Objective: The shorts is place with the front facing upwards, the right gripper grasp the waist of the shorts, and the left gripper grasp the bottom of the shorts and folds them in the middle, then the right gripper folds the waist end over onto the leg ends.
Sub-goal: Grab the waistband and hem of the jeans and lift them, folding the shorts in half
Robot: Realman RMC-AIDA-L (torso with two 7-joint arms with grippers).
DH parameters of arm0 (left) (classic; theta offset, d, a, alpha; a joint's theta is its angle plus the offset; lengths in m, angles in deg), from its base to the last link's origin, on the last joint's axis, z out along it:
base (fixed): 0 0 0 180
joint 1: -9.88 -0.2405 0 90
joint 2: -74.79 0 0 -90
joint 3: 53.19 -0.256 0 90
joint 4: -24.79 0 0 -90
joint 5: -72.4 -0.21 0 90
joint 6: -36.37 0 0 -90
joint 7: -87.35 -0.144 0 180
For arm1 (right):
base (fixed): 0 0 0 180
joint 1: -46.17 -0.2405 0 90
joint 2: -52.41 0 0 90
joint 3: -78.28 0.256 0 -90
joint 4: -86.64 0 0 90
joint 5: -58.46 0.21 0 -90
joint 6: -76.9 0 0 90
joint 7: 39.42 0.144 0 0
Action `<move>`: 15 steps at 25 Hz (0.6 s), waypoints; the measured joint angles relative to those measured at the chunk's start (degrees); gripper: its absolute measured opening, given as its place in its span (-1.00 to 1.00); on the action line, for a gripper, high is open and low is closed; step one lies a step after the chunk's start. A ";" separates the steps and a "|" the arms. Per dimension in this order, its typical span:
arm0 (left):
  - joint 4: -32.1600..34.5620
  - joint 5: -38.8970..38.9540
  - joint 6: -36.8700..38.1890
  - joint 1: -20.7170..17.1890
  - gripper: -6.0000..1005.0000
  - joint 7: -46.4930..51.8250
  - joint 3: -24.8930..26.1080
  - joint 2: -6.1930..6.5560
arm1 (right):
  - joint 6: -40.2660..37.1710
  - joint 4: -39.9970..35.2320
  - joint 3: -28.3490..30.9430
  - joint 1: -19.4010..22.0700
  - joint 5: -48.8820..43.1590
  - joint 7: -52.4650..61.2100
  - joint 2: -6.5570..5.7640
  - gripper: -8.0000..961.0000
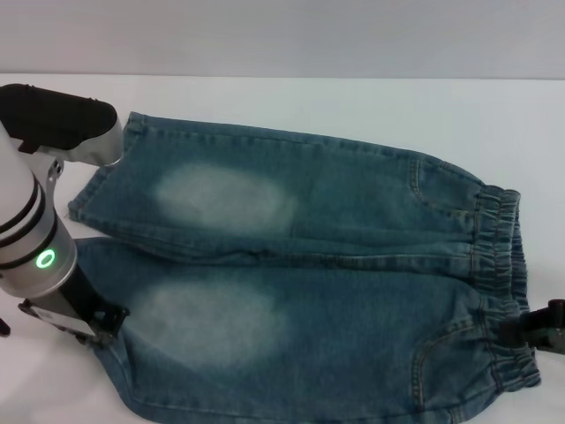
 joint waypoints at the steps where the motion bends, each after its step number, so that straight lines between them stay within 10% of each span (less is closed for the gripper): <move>1: 0.00 0.00 0.00 0.01 -0.80 0.00 -0.11 0.00 | 0.00 0.02 0.00 0.02 0.17 -0.02 -0.02 -0.60; 6: 0.03 0.00 0.23 0.24 -0.80 0.03 -0.30 -0.03 | 0.01 0.41 0.03 -0.11 0.86 -0.44 -0.07 -0.94; 15: 0.04 0.00 0.28 0.31 -0.79 0.33 -0.23 0.01 | 0.00 1.25 0.37 0.16 4.43 -2.56 -0.10 -0.97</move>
